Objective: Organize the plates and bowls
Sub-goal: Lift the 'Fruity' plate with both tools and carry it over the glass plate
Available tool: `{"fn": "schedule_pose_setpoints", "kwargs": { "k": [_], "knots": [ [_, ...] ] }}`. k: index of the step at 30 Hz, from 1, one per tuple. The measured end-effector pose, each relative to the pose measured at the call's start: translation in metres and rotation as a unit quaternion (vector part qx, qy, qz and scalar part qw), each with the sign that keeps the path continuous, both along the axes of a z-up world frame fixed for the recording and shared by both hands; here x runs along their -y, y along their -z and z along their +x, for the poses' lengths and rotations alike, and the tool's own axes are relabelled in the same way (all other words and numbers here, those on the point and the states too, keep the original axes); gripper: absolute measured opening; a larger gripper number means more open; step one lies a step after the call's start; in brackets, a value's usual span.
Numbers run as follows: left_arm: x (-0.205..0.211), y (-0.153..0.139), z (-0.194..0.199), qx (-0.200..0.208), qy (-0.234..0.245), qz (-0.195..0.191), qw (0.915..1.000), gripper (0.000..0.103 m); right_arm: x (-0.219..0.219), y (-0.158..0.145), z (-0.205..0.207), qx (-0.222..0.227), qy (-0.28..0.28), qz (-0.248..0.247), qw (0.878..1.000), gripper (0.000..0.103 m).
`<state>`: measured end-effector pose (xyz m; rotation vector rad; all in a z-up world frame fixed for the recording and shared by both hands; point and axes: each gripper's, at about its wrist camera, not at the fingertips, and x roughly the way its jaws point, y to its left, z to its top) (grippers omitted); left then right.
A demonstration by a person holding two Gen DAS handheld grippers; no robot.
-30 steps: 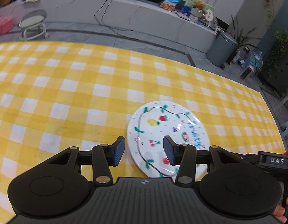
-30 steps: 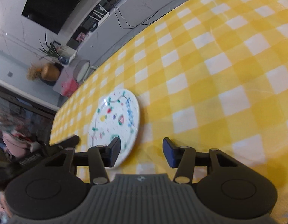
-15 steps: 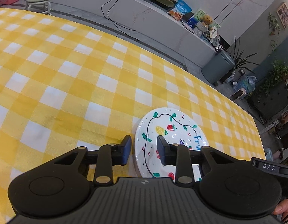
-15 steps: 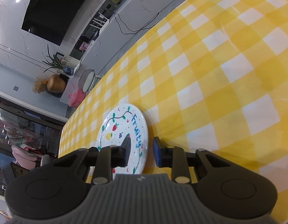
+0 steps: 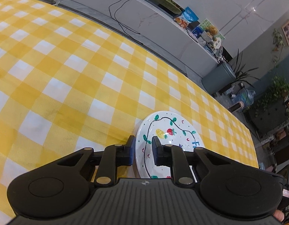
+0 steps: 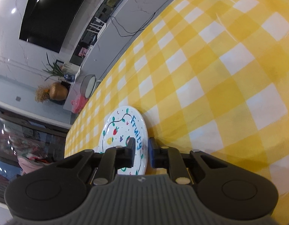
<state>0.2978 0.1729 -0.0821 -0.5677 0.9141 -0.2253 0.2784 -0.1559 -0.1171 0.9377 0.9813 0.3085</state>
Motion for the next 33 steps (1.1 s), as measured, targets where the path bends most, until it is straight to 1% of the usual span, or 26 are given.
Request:
{"fn": "schedule_pose_setpoints", "kwargs": {
  "k": [1, 3, 4, 6, 8, 10, 13, 18, 24, 30, 33],
  "knots": [
    [0.0, 0.0, 0.0, -0.001, -0.003, -0.002, 1.0, 0.021, 0.002, 0.002, 0.0, -0.004, 0.004, 0.008, 1.0, 0.014],
    [0.001, -0.001, 0.0, -0.003, -0.005, 0.002, 1.0, 0.02, 0.006, 0.004, 0.001, -0.015, 0.012, 0.012, 1.0, 0.006],
    [0.002, -0.002, 0.001, -0.006, -0.005, 0.005, 1.0, 0.02, 0.006, 0.005, 0.001, -0.017, 0.013, 0.012, 1.0, 0.004],
    [0.003, -0.003, 0.001, -0.013, -0.006, 0.01, 0.9998, 0.017, 0.005, 0.004, 0.0, -0.017, 0.016, 0.009, 1.0, 0.003],
    [0.003, -0.004, 0.002, -0.021, -0.008, 0.01, 0.9997, 0.01, 0.005, 0.002, -0.002, -0.018, 0.019, 0.002, 1.0, 0.003],
    [0.001, -0.004, 0.0, -0.024, -0.008, 0.008, 0.9997, 0.009, 0.005, 0.001, -0.004, -0.02, 0.02, 0.003, 1.0, 0.003],
    [0.0, -0.006, -0.003, -0.023, -0.008, 0.009, 0.9997, 0.009, 0.006, 0.001, -0.009, -0.027, 0.023, 0.019, 0.999, 0.003],
    [0.003, -0.014, -0.012, -0.024, -0.004, -0.001, 0.9997, 0.008, 0.011, -0.008, -0.021, -0.024, 0.033, 0.026, 0.999, 0.002],
    [0.016, -0.039, -0.018, -0.015, 0.019, 0.014, 0.9996, 0.008, 0.021, -0.023, -0.035, -0.017, 0.045, 0.033, 0.998, 0.003],
    [0.035, -0.065, -0.029, -0.014, 0.025, 0.021, 0.9994, 0.008, 0.038, -0.042, -0.053, -0.007, 0.058, 0.045, 0.997, 0.003],
    [0.048, -0.077, -0.038, -0.015, 0.029, 0.018, 0.9993, 0.008, 0.052, -0.053, -0.064, -0.001, 0.064, 0.05, 0.997, 0.003]
  ]
}}
